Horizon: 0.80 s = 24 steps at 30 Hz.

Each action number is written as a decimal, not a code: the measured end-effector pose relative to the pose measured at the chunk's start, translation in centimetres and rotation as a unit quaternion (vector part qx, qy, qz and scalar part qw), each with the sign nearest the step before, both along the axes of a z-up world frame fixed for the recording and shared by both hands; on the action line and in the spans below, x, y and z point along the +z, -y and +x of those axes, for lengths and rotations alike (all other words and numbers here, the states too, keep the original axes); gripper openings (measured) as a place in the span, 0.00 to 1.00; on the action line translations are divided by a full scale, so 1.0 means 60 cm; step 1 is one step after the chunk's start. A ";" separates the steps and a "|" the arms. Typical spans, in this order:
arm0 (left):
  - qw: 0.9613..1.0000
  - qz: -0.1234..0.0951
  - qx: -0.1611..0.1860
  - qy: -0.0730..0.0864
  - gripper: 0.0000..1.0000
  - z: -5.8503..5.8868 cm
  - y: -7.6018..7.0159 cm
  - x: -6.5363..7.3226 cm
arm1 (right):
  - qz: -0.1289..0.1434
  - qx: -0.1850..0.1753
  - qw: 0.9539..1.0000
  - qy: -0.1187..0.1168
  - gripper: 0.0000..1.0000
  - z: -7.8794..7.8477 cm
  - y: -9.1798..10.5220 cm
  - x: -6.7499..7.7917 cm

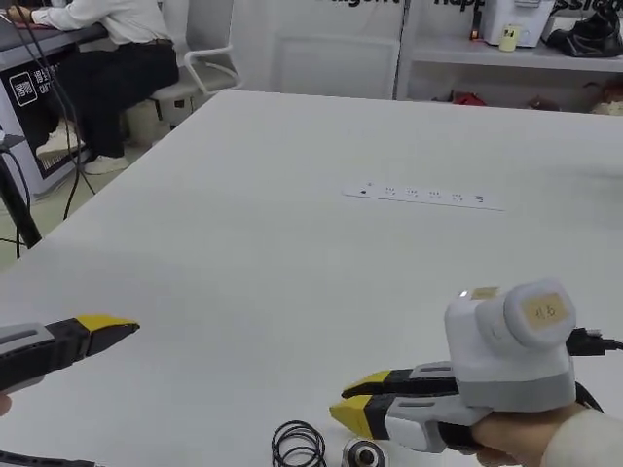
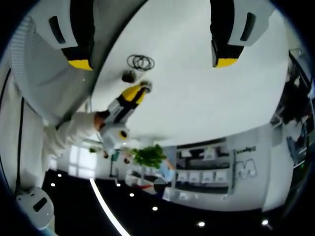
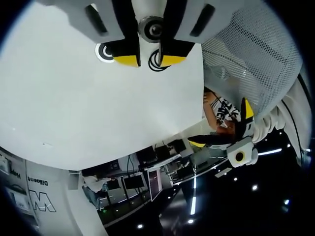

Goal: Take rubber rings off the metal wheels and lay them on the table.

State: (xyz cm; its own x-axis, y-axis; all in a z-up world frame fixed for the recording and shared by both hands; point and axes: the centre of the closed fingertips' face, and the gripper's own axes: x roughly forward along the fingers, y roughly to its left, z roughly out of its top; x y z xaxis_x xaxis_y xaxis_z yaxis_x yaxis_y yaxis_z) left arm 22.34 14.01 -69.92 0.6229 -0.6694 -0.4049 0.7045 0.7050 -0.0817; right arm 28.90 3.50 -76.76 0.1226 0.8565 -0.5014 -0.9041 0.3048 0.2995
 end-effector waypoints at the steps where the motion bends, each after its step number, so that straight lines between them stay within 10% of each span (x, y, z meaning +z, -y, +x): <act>1: 1.000 0.000 0.000 0.000 1.00 0.000 0.000 0.001 | -0.001 0.000 1.000 0.003 0.13 0.001 0.002 0.001; 24: 1.000 -0.002 -0.014 0.006 1.00 0.001 0.011 0.009 | 0.001 0.020 0.999 0.030 0.49 -0.005 0.035 0.052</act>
